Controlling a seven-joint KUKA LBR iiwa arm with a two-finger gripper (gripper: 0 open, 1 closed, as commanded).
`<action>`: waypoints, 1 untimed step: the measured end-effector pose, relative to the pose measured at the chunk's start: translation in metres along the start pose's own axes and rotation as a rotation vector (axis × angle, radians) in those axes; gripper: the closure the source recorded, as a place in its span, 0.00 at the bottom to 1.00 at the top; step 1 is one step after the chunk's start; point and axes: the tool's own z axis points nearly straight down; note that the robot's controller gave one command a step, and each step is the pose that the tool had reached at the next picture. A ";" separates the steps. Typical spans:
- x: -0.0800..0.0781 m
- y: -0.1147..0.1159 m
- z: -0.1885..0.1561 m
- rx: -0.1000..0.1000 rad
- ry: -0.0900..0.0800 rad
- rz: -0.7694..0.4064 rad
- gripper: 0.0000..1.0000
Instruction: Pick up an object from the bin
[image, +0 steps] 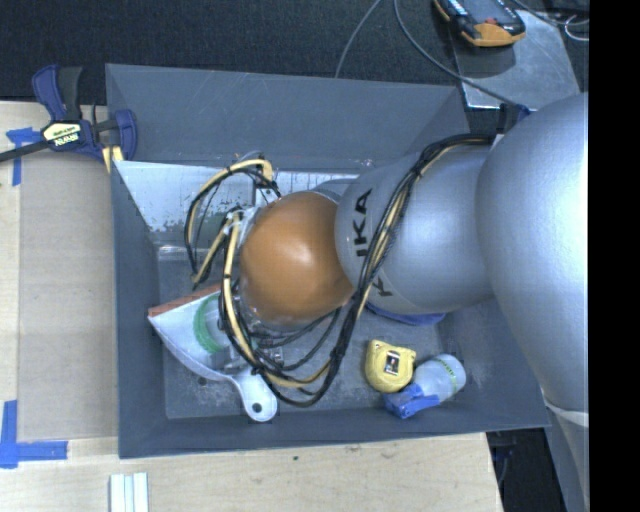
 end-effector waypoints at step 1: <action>0.079 0.000 -0.084 0.005 0.001 -0.463 1.00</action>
Offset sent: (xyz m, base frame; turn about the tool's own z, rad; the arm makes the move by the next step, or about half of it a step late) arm -0.0048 -0.0757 0.0825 -0.4686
